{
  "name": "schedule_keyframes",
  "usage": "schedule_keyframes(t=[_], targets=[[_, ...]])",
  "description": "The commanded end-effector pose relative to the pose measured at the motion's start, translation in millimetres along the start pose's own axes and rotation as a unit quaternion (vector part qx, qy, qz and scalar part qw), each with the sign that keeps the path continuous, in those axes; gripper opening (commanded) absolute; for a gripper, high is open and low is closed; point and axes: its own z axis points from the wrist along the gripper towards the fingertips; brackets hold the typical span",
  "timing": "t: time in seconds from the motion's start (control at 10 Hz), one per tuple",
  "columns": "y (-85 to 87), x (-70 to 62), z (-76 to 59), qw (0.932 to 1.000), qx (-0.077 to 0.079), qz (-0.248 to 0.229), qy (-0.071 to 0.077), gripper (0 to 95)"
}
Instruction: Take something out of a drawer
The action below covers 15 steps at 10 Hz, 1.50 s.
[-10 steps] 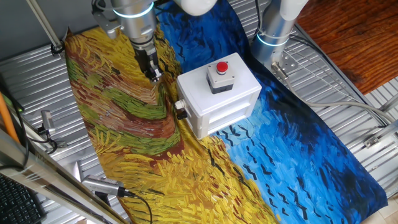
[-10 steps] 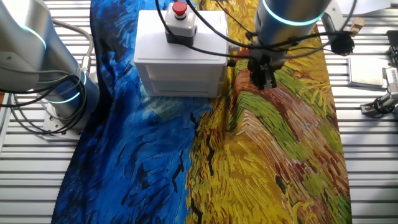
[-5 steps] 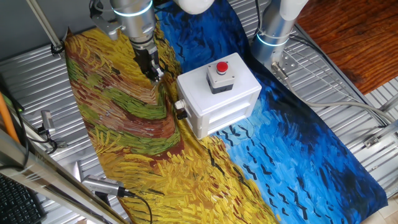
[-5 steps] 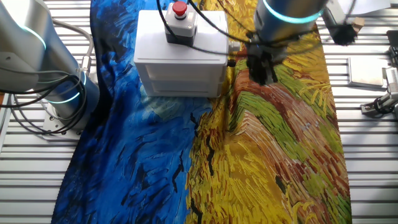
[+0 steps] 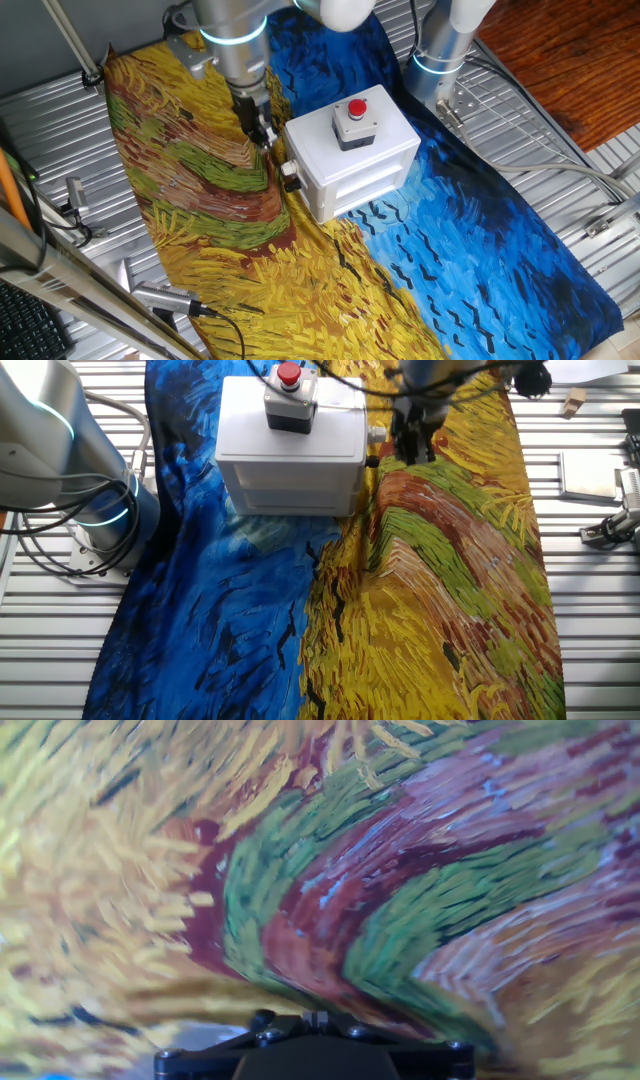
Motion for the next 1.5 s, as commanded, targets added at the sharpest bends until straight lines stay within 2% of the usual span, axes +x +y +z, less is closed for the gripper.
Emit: schedule_keyframes(t=[0.1,0.4,0.5,0.6,0.8,1.0,1.1,1.2,1.3,1.4,1.5], targets=[[25.0,-6.5,6.2,0.9974,-0.001,0.071,-0.009,0.0],[34.2,-9.0,10.0,0.9972,0.001,0.073,-0.013,0.0],[34.2,-9.0,10.0,0.9988,0.012,0.045,-0.016,0.0],[34.2,-9.0,10.0,0.9995,0.017,0.018,-0.017,0.0],[34.2,-9.0,10.0,0.9998,0.017,-0.013,-0.007,0.0],[34.2,-9.0,10.0,0.9998,0.016,-0.012,-0.001,0.0],[33.5,-8.1,9.1,0.9998,0.008,0.019,-0.003,19.0],[33.6,-8.0,8.9,0.9996,0.007,0.027,-0.003,19.0],[34.4,-6.5,7.2,0.9990,-0.006,0.045,-0.009,38.0],[34.7,-6.0,6.4,0.9987,-0.006,0.050,-0.008,57.0],[35.1,-6.1,6.7,0.9983,-0.010,0.058,-0.006,57.0]])
